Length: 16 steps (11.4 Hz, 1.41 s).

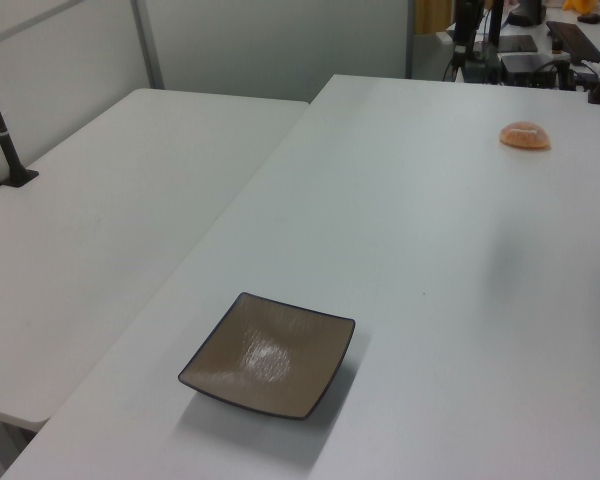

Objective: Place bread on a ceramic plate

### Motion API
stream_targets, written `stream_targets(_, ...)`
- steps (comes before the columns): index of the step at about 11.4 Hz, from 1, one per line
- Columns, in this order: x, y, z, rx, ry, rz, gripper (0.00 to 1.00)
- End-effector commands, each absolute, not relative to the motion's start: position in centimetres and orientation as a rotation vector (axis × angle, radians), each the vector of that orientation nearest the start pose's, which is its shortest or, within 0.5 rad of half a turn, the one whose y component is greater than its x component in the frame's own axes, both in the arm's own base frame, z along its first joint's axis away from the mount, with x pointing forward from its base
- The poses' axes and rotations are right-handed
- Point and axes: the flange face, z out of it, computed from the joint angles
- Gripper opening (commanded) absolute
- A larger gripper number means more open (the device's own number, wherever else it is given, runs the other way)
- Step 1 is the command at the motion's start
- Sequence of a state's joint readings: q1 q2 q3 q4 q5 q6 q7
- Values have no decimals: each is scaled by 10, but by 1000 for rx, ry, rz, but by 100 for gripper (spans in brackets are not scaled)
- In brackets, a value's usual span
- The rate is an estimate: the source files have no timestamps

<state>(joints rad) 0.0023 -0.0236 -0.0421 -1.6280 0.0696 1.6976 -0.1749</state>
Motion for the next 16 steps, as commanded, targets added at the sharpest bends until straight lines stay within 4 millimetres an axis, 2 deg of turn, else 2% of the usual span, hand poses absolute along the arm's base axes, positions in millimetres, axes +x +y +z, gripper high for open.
stream_targets(1,552,-47,616,-3083,-231,-143,100)
stream_targets(2,551,-55,609,-3082,-263,-121,100)
stream_targets(4,548,-84,603,-3073,-400,-109,100)
stream_targets(6,542,-115,598,-3068,-452,-102,100)
stream_targets(9,530,-184,589,-3083,-428,-101,100)
stream_targets(11,520,-237,579,-3115,-279,-130,100)
stream_targets(13,515,-280,559,-3137,-169,-133,100)
stream_targets(14,515,-298,537,-3144,-121,-115,100)
stream_targets(15,515,-310,524,-3156,-92,-110,100)
stream_targets(16,511,-317,502,-3168,-82,-60,100)
